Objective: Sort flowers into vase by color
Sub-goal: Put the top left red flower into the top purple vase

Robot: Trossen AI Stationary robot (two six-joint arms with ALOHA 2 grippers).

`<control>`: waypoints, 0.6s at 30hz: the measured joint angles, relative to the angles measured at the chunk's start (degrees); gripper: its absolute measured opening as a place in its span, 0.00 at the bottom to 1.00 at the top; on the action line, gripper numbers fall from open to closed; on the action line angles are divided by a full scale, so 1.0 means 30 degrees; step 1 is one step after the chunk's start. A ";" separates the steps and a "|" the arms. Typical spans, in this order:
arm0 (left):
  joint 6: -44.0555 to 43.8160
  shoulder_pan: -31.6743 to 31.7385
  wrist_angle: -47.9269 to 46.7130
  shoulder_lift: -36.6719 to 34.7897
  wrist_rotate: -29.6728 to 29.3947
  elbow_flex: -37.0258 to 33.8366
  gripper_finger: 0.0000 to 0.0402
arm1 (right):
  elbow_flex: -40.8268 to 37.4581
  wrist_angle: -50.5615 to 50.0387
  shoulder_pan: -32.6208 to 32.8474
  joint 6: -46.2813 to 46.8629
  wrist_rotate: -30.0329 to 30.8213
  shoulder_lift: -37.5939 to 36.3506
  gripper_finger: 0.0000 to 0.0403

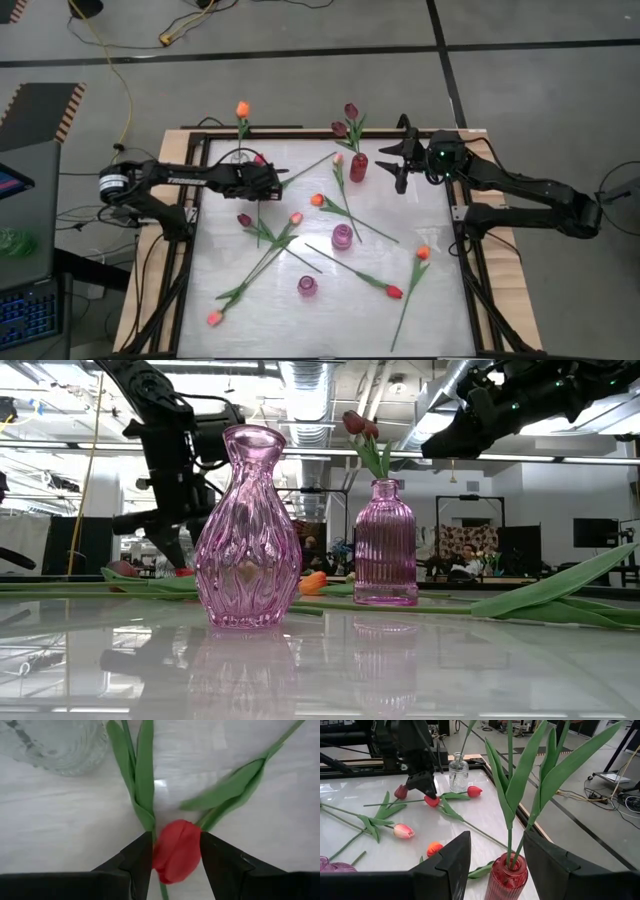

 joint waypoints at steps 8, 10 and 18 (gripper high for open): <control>-0.1403 0.0015 -0.0032 -0.0095 -0.1658 0.0000 0.38 | 0.0000 -0.0012 0.0000 0.0000 0.0004 0.0000 0.51; -0.1872 0.0015 -0.0041 -0.0087 -0.2087 0.0000 0.38 | 0.0000 -0.0012 0.0000 0.0003 -0.0003 0.0000 0.51; -0.2936 0.0022 -0.0047 -0.0073 -0.2917 0.0000 0.38 | 0.0000 -0.0012 0.0000 0.0000 0.0002 0.0000 0.51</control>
